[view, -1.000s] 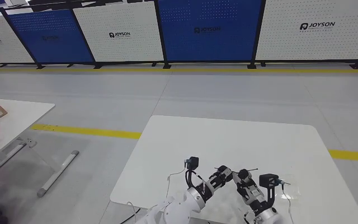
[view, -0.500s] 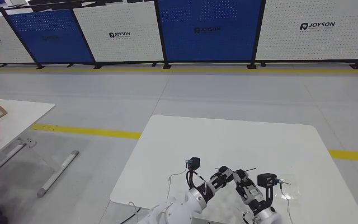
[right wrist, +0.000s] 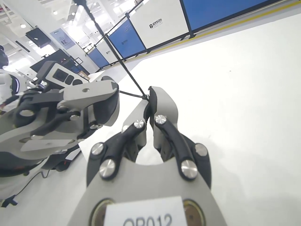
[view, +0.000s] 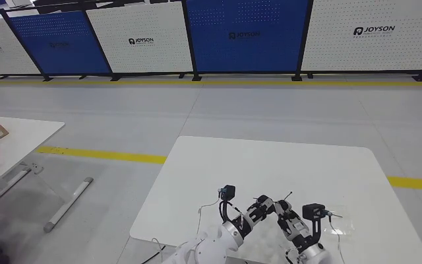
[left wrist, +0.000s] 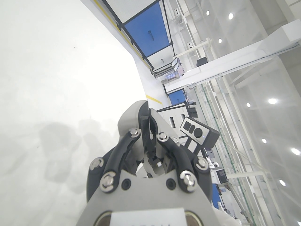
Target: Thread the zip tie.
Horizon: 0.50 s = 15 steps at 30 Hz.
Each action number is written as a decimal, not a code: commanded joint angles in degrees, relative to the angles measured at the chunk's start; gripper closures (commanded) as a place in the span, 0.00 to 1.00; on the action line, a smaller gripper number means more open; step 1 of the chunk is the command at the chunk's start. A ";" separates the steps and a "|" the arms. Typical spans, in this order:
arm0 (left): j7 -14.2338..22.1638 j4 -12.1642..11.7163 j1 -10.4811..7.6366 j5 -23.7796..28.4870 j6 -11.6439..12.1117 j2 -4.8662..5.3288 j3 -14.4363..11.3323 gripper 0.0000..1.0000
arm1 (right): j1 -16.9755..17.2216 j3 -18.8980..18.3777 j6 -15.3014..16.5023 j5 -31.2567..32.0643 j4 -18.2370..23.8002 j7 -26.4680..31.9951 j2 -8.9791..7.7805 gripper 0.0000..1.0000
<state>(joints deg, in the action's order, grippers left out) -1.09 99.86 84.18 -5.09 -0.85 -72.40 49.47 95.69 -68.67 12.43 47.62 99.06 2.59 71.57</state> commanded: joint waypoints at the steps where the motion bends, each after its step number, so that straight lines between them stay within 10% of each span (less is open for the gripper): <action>1: -0.12 0.16 0.07 0.02 0.46 -0.01 0.15 1.00 | -0.04 0.08 -0.08 0.10 0.03 0.04 0.00 1.00; 15: 1.03 1.52 0.96 -1.78 3.74 0.15 0.36 1.00 | -0.17 0.55 -0.24 1.04 0.52 0.60 -0.05 1.00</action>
<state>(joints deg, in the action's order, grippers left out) -0.10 101.33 85.11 -6.84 2.83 -72.25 49.81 95.51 -68.11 12.18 48.63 99.57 3.18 71.53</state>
